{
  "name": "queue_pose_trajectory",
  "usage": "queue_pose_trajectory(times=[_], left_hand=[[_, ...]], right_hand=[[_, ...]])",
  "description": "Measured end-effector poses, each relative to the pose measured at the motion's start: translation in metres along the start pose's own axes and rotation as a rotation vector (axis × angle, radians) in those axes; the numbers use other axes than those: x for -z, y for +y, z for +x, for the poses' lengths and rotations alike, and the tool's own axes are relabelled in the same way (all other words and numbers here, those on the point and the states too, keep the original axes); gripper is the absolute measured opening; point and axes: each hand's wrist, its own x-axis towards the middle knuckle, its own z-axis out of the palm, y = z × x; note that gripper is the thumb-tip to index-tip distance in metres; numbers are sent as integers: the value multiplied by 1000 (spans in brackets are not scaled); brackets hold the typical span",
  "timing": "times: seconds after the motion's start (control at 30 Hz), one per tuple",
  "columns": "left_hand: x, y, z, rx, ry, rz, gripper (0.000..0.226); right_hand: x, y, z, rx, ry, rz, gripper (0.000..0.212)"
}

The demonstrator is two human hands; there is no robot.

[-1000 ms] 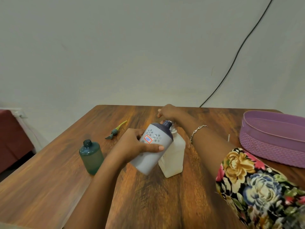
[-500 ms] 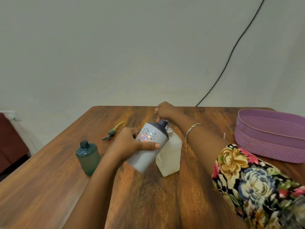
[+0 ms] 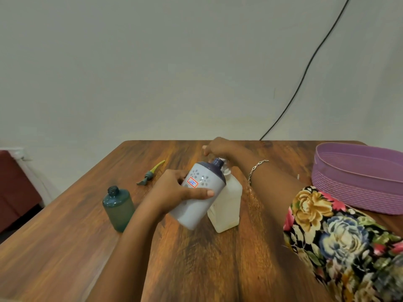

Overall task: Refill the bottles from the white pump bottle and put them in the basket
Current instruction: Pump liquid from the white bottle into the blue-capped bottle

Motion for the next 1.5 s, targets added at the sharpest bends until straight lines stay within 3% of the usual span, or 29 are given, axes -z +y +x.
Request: queue_pose_trajectory(times=[0.07, 0.37, 0.63, 1.0, 1.2, 1.4, 1.5], left_hand=[[1, 3, -2, -6, -1, 15, 38], [-5, -10, 0, 32, -21, -47, 45], [2, -1, 5, 40, 4, -63, 39], [-10, -16, 4, 32, 61, -82, 42], [-8, -13, 3, 15, 70, -71, 47], [-8, -14, 3, 19, 72, -58, 45], [-10, -18, 1, 30, 54, -45, 63]], right_hand=[[2, -1, -2, 17, 3, -1, 34], [-8, 8, 10, 30, -31, -177, 35], [0, 7, 12, -35, -5, 251, 13], [-12, 18, 17, -49, 9, 122, 31], [-9, 16, 14, -63, 28, 342, 29], [-9, 15, 16, -27, 6, 194, 29], [-15, 20, 22, -22, -39, 44, 28]])
